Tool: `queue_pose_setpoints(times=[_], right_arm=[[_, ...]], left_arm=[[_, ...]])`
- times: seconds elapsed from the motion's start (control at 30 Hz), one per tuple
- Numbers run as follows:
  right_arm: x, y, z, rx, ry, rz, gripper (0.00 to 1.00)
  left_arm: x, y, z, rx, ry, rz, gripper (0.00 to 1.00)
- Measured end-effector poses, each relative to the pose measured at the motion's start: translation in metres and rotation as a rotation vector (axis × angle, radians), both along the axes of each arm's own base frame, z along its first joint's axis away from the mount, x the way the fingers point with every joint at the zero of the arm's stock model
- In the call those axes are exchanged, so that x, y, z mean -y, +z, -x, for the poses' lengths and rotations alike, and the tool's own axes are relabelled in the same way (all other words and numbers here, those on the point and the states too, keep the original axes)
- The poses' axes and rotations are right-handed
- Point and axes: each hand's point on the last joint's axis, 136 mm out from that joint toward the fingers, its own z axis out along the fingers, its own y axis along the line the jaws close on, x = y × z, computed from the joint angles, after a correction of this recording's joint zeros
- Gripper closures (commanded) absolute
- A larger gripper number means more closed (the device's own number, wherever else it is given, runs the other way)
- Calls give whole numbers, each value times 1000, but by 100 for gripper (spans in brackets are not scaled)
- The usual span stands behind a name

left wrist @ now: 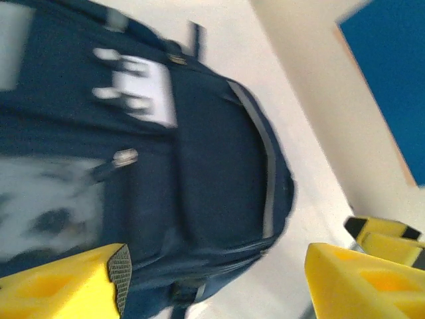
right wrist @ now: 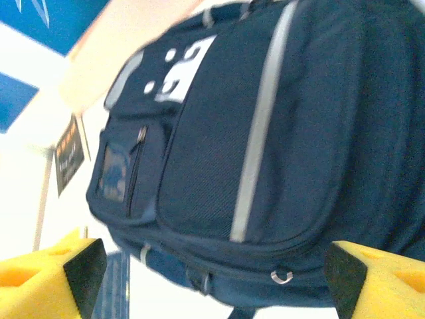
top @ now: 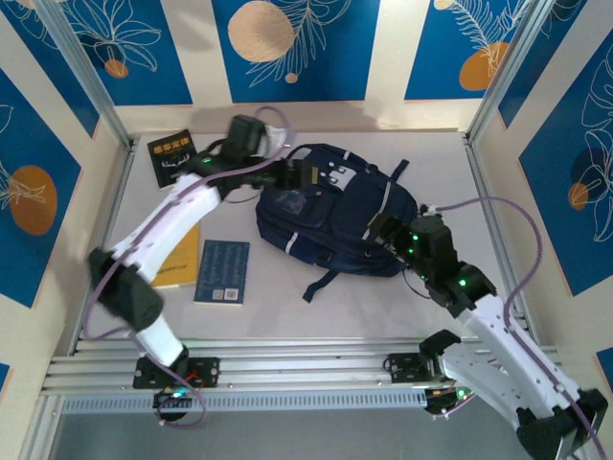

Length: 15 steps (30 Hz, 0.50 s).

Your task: Pack books, pencil case, and school supplies into a backpack

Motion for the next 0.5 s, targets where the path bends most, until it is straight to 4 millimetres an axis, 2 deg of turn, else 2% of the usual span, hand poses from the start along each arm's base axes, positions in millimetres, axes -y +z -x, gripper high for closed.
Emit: queue_pose_setpoints(times=[0.03, 0.1, 0.17, 0.2, 0.23, 0.27, 0.33, 0.43, 0.5], right_arm=[[-12, -3, 0, -6, 42, 18, 12], [-33, -9, 2, -17, 119, 51, 12], [-57, -14, 4, -28, 202, 92, 12], [-68, -16, 4, -31, 236, 109, 11], [-81, -17, 4, -35, 273, 126, 11], [-92, -18, 4, -38, 305, 138, 11], [-111, -23, 5, -50, 358, 157, 11], [-136, -36, 9, -78, 426, 181, 10], [-150, -47, 14, -105, 468, 196, 10]], left_arm=[[-25, -3, -2, -1, 69, -2, 28], [-76, -27, -6, -45, 218, -25, 27], [-122, -77, -7, -152, 367, -74, 26], [-137, -100, -5, -204, 417, -100, 23], [-153, -132, 2, -280, 474, -138, 22], [-165, -161, 12, -352, 521, -175, 22], [-182, -203, 36, -468, 581, -238, 21], [-198, -235, 59, -550, 648, -297, 20], [-206, -244, 65, -561, 677, -325, 20]])
